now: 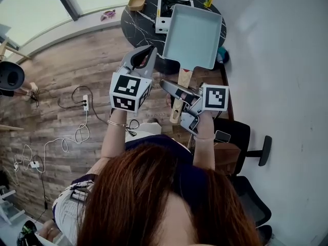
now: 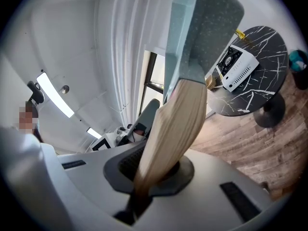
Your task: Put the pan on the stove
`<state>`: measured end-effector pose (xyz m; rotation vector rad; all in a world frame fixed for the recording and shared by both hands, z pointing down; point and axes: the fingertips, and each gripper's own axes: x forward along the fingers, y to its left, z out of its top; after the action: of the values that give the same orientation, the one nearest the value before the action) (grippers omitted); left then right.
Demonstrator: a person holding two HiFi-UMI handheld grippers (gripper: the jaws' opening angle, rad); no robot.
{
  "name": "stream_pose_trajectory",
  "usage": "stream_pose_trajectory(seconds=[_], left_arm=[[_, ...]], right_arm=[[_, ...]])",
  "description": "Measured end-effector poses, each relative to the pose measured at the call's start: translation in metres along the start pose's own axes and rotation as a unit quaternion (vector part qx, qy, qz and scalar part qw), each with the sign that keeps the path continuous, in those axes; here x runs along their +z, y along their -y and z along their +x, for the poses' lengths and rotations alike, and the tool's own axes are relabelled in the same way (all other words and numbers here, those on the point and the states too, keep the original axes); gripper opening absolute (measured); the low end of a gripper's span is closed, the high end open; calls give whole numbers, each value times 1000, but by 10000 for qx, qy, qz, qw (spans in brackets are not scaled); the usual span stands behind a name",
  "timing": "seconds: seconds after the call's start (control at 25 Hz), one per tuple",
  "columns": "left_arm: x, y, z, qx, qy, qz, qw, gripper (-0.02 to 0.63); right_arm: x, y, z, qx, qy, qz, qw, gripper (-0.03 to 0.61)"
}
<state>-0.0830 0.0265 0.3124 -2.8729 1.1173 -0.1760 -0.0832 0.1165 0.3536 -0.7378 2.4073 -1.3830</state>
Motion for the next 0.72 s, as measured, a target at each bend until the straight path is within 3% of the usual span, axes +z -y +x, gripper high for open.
stream_pose_trajectory(seconds=[0.72], left_arm=[[-5,-50,27,-360,33,-95,9993,12]], right_arm=[[42,17,51,-136,220,4,9997,21]])
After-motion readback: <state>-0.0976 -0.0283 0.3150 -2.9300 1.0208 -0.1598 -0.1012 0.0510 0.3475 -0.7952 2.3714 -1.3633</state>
